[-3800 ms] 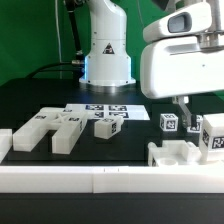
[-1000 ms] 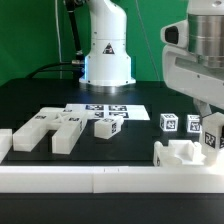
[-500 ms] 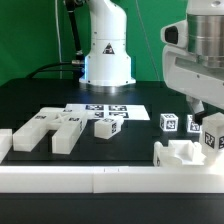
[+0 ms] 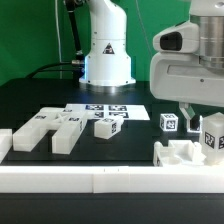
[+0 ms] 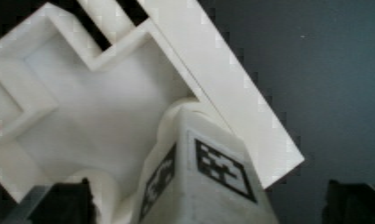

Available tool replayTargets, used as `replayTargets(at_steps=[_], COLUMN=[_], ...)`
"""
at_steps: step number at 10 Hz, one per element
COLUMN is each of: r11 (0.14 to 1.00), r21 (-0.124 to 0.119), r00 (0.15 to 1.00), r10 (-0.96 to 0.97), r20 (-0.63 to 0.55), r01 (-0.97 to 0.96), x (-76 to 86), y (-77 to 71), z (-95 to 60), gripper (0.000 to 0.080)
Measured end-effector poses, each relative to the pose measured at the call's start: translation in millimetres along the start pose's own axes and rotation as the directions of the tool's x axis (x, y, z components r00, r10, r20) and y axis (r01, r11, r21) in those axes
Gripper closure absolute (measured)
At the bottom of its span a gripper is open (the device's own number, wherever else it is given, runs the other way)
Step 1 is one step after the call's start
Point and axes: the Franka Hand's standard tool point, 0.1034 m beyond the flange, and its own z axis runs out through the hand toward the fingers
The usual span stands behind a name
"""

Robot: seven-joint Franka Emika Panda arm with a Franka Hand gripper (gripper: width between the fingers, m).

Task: Assemble chair

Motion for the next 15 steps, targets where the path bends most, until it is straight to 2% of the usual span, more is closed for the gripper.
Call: replayTargets(at_steps=[2,5,11,13,14,15], r11=[0.976,0.903,0.662,0.666,0.666,0.666], r21=[0.001,0.001,-0.008,-0.008,-0.007,-0.008], r00=[0.976,0.903,0.662,0.666,0.666,0.666], r10=[-0.219,-0.430,-0.750,-0.746,-0.746,-0.746], r20=[-0.002,-0.005,-0.004,-0.003,-0.003,-0.003], r01=[0.219,0.430,0.750,0.746,0.746,0.746], x=[1.4,3.3,6.4,6.3,6.3,6.3], y=[0.2,0.7,4.4,4.7,4.6,4.7], z=[-1.1,-2.5,-2.9,-2.2,-2.1,-2.1], gripper=[0.0151,0.0151,0.0151,0.0395,0.0395,0.0511])
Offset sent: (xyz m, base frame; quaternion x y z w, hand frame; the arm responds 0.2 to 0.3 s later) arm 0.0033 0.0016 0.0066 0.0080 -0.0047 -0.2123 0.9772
